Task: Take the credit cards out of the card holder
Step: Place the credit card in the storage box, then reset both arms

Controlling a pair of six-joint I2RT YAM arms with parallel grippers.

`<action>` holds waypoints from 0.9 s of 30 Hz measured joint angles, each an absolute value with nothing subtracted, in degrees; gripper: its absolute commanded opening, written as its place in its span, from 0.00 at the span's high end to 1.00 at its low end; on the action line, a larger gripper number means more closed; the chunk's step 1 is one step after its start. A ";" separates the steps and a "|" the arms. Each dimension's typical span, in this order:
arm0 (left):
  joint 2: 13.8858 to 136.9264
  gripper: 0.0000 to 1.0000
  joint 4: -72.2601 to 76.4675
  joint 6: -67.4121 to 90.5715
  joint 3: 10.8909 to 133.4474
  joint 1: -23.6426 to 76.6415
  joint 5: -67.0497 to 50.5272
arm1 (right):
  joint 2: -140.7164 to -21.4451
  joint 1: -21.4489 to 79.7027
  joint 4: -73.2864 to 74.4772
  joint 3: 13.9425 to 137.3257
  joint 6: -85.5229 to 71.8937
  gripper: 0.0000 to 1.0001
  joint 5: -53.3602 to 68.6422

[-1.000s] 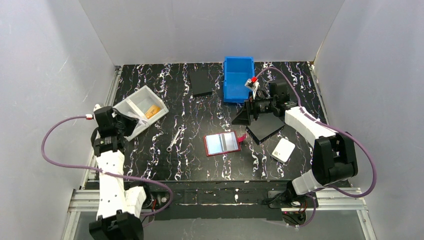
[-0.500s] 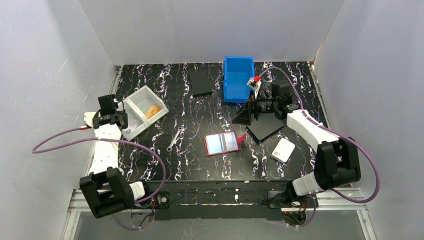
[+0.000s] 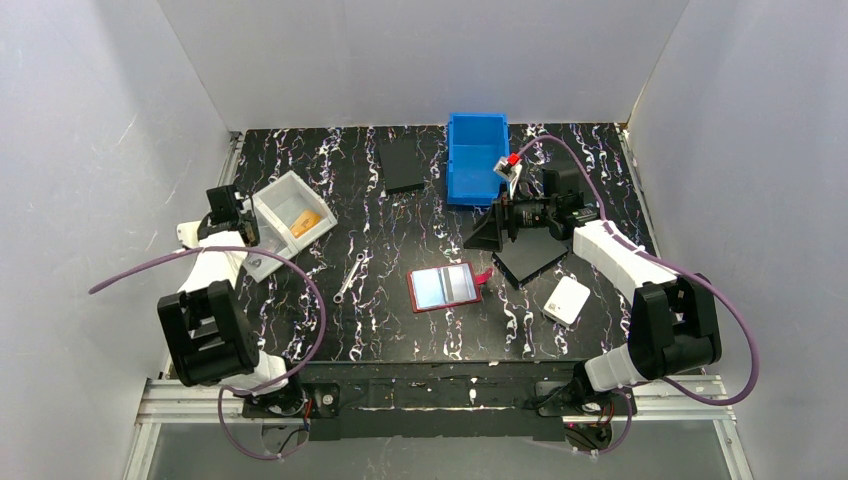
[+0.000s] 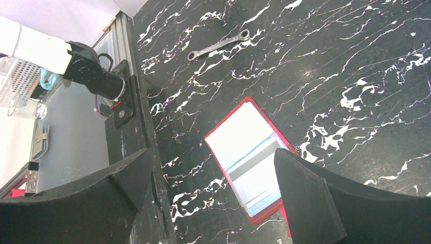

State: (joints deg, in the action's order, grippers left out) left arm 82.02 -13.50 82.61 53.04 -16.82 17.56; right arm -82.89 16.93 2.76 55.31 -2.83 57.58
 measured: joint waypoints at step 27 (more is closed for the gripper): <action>49.39 0.02 -12.67 58.52 40.82 -17.26 -8.29 | -83.72 14.85 7.01 54.87 5.98 0.02 59.53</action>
